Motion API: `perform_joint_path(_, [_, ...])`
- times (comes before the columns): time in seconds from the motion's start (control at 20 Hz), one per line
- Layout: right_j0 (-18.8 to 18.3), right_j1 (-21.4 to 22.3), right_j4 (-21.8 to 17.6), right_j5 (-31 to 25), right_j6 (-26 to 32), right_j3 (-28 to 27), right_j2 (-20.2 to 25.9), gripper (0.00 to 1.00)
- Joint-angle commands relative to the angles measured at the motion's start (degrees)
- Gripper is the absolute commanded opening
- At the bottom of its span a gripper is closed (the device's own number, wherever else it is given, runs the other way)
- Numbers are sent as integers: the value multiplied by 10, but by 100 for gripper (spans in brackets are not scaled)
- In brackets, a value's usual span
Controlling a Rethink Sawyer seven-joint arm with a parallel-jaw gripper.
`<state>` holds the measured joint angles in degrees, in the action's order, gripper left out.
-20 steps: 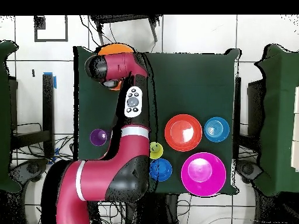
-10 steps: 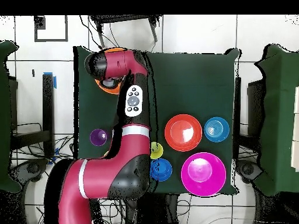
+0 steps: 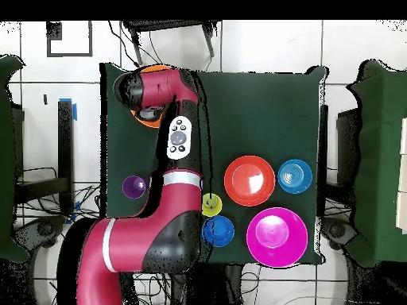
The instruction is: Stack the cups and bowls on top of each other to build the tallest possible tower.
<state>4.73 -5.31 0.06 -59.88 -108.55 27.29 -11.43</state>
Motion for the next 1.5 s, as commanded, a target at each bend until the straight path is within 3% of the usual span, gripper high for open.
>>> perform_joint_path(0.05, [37,5,-110,119,-31,120,-46,100])
perform_joint_path(0.25, [41,10,-121,132,-36,132,-69,100])
perform_joint_path(0.5, [54,38,-140,163,-47,186,-101,100])
perform_joint_path(1.15, [56,24,-160,219,-59,211,-149,100])
perform_joint_path(1.3, [49,28,-149,232,-50,218,-134,100])
perform_joint_path(1.5, [36,65,-110,247,-16,252,-71,100])
